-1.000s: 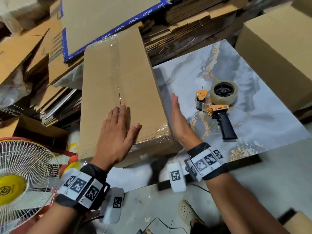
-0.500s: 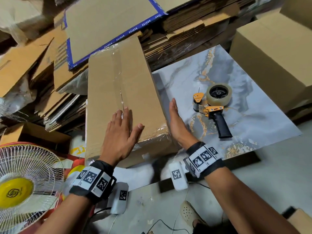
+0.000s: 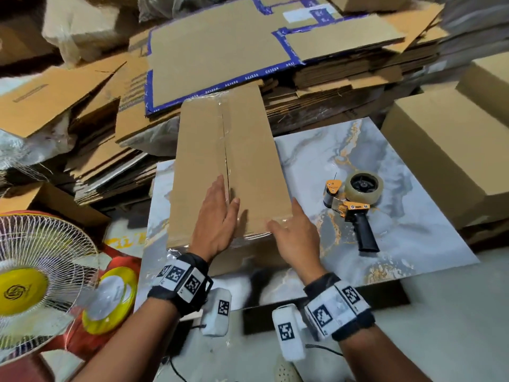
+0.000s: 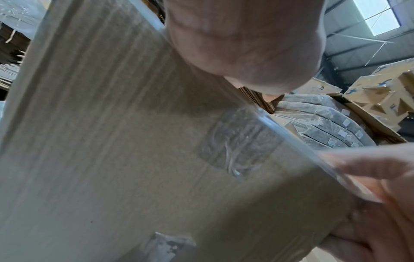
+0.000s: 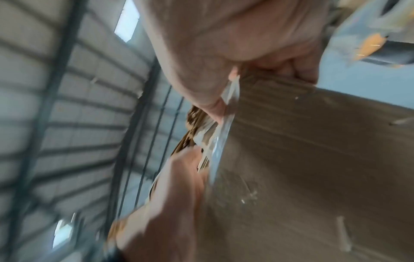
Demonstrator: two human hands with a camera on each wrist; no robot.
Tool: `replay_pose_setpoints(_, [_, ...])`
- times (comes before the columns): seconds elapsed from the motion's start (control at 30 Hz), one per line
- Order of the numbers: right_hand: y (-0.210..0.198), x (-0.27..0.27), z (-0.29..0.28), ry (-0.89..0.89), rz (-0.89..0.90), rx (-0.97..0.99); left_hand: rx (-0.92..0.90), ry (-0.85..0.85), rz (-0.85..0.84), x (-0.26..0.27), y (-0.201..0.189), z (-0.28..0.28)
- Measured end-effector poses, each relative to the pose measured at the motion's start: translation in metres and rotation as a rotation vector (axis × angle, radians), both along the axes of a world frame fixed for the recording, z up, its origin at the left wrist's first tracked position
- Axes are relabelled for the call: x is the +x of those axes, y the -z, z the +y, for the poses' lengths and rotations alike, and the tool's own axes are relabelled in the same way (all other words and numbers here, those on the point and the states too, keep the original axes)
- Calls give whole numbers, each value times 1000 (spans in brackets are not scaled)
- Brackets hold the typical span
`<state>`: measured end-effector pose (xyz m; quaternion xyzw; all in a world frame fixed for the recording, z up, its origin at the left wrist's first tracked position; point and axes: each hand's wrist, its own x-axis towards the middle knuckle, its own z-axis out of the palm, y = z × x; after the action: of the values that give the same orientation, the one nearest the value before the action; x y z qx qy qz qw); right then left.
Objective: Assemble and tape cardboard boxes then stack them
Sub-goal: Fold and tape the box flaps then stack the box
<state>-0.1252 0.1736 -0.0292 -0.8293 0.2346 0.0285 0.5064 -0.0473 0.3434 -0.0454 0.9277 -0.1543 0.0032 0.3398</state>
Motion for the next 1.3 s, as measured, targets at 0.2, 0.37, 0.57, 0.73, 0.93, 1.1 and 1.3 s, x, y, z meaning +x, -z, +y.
replay_pose_setpoints(0.2, [11, 9, -16, 21, -71, 72, 105, -26, -51, 2, 2, -5])
replay_pose_setpoints(0.37, [1, 8, -1, -51, 3, -123, 191, -53, -35, 4, 6, -6])
replay_pose_setpoints(0.57, [10, 13, -35, -195, -49, -19, 125, -62, 25, 4, 3, -8])
replay_pose_setpoints(0.73, [-10, 27, -9, -322, 8, -576, -17, -65, 115, 6, -12, -7])
replay_pose_setpoints(0.93, [-3, 42, 13, -647, -6, -873, 307, -165, 62, 16, -12, 14])
replay_pose_setpoints(1.1, [1, 45, 5, -693, -20, -842, 448, -165, -41, 27, -6, 57])
replay_pose_setpoints(1.3, [-4, 47, -6, -800, -28, -829, 445, -116, -60, 29, -3, 61])
